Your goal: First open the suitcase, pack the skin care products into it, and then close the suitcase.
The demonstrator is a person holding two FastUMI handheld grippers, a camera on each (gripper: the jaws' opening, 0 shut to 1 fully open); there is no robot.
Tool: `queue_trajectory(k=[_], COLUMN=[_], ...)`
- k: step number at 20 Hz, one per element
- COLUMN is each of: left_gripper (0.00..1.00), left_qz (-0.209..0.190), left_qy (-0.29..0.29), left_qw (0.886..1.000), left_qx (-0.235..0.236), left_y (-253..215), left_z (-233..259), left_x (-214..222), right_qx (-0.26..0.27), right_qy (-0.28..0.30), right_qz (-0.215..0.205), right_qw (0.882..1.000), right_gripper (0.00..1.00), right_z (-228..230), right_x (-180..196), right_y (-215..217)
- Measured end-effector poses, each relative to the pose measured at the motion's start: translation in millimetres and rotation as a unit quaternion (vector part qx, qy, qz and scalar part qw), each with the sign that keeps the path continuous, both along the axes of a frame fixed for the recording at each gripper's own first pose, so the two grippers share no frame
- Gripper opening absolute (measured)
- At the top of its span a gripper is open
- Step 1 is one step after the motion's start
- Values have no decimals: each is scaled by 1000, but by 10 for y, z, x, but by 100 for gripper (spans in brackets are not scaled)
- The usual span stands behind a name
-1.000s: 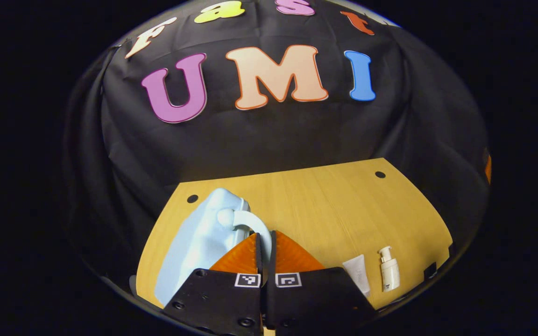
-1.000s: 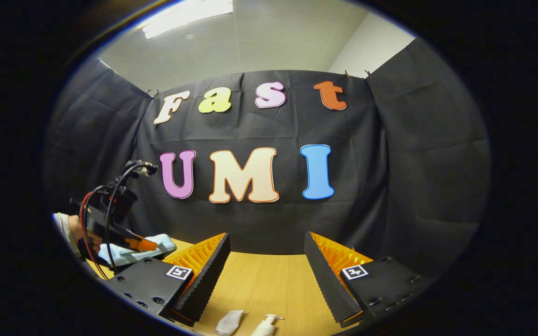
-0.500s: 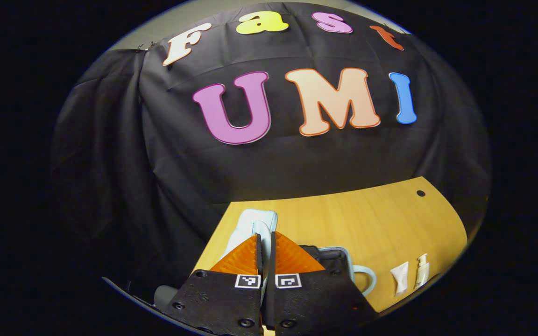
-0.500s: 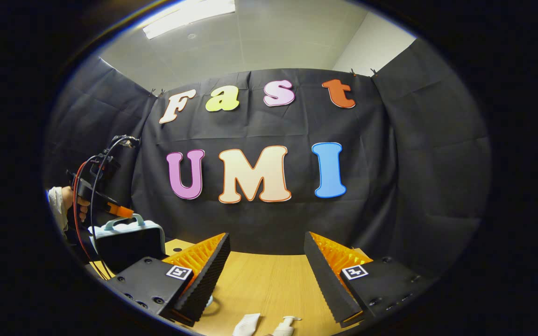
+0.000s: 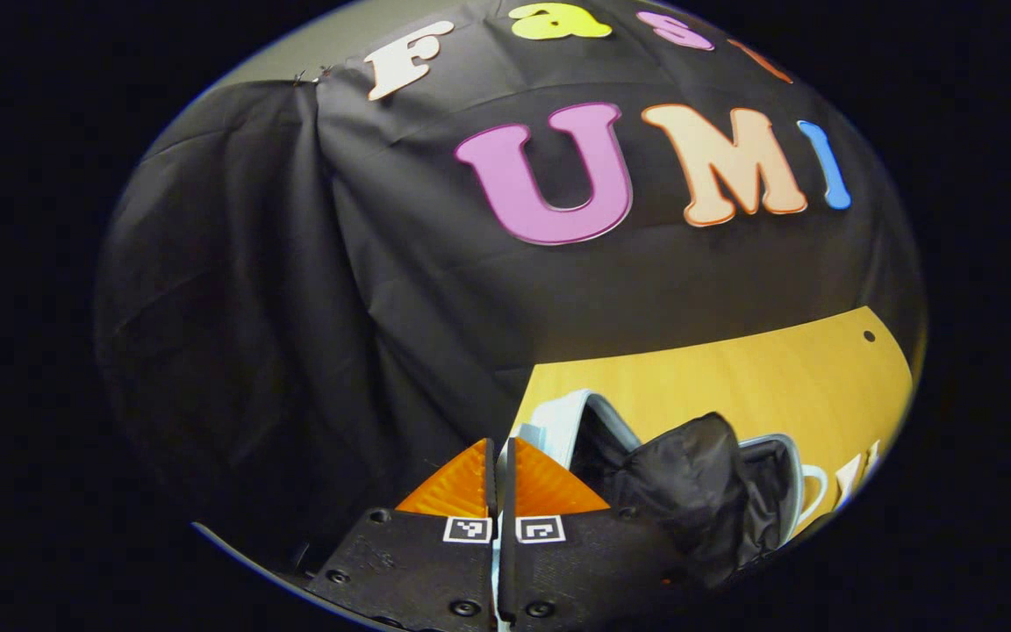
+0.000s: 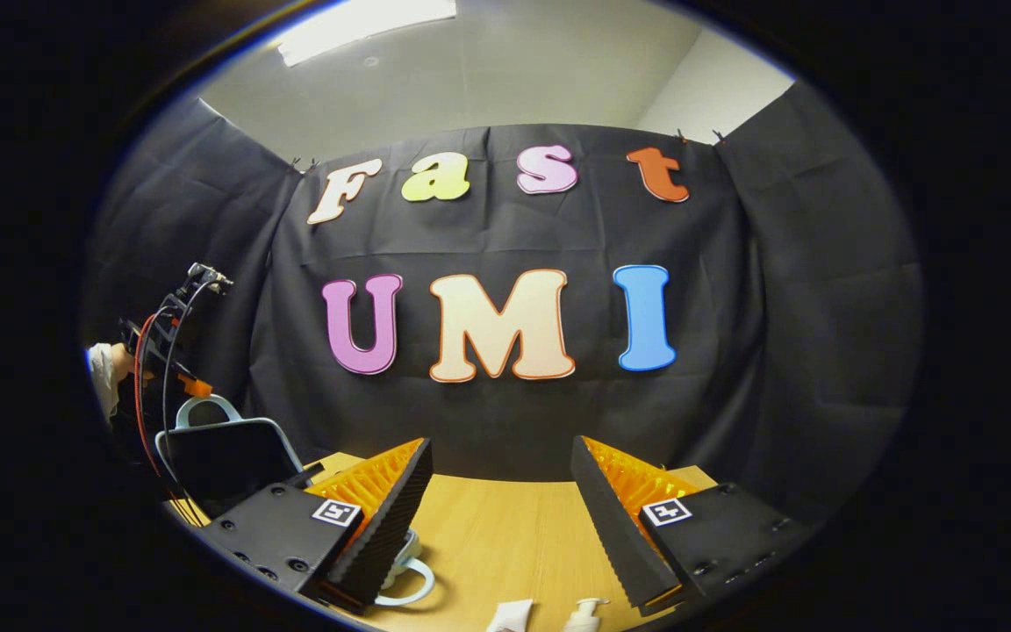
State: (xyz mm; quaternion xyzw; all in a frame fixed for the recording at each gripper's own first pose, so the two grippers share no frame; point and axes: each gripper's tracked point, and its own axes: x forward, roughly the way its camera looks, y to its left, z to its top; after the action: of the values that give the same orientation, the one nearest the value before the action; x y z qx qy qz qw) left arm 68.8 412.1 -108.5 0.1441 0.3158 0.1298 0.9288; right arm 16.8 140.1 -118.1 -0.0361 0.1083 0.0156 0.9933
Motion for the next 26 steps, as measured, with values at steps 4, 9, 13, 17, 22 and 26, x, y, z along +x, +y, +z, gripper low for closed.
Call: queue_trajectory(k=[4,9,13,17,22,26], left_gripper=[0,0,0,28,94,97], left_qz=[23,43,45,21,-26,-53], left_qy=[9,30,-27,-123,-236,-285], left_qw=[999,998,997,989,965,947], left_qx=[-23,-41,-48,-79,-110,-140], left_y=[482,735,667,150,-690,-1353], left_z=[-289,-633,-507,-115,469,725], left_x=[50,-31,30,154,225,127], right_qx=[-12,-28,-30,-29,-27,-26], right_qy=[14,24,26,13,-14,-33], right_qz=[12,27,36,32,6,-13], right_qw=[1000,999,999,999,1000,999], right_gripper=[100,100,100,100,100,100], right_z=[-126,-203,-231,-115,126,335], right_x=[92,191,238,244,203,113], right_y=[277,541,666,581,169,-222])
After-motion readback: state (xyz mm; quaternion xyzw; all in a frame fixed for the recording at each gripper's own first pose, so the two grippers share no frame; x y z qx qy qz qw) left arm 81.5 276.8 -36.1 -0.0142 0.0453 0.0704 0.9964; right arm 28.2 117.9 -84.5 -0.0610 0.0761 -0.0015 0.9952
